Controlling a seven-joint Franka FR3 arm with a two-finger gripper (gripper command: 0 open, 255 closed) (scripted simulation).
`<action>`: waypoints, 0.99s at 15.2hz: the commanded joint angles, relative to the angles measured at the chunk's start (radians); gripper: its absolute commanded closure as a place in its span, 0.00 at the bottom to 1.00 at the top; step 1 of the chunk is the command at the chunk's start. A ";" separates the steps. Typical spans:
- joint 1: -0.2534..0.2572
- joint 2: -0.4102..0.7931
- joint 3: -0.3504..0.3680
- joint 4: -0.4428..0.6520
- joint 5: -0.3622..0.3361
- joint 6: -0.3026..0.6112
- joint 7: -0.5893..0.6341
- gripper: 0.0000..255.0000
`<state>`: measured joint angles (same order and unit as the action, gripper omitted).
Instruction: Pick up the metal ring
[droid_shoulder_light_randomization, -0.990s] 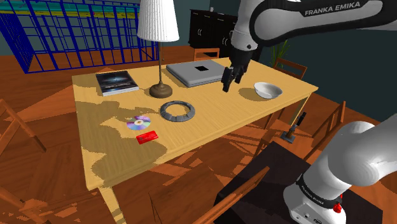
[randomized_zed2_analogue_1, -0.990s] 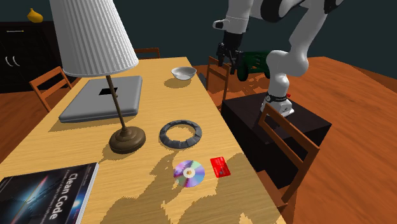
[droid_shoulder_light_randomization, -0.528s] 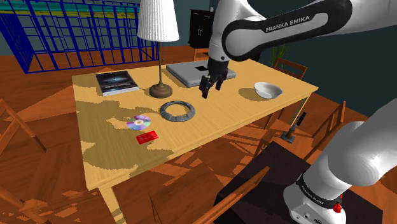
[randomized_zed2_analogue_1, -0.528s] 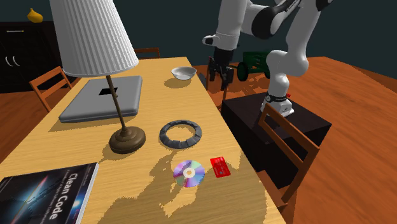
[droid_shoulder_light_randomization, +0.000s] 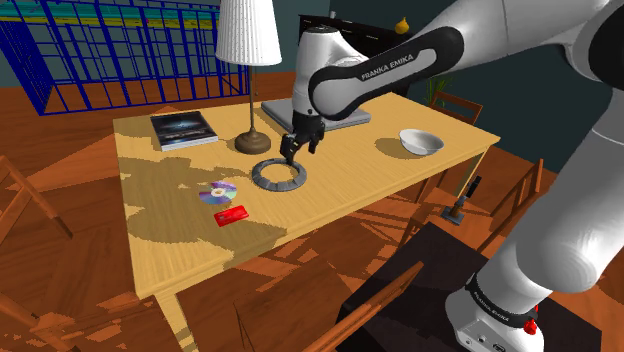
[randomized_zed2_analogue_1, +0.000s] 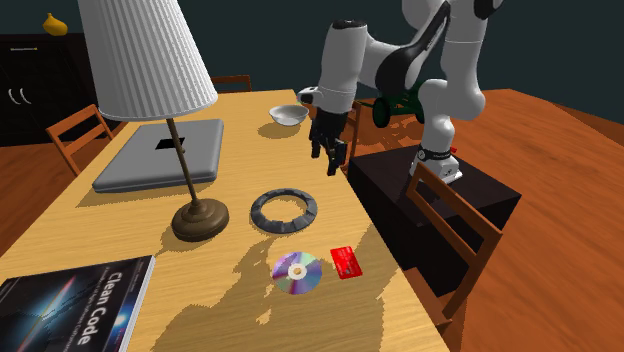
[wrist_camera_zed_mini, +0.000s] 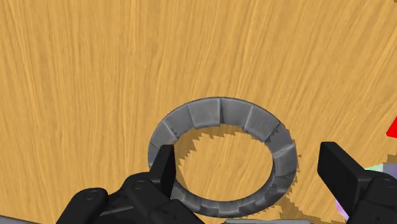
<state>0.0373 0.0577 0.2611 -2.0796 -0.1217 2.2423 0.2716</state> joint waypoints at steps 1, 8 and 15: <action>0.010 0.078 0.005 0.056 -0.027 0.024 0.038 0.00; 0.069 0.349 -0.009 0.298 -0.110 0.058 0.139 0.00; 0.098 0.474 -0.026 0.389 -0.142 0.095 0.172 0.00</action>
<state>0.1348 0.5240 0.2364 -1.6886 -0.2607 2.3275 0.4413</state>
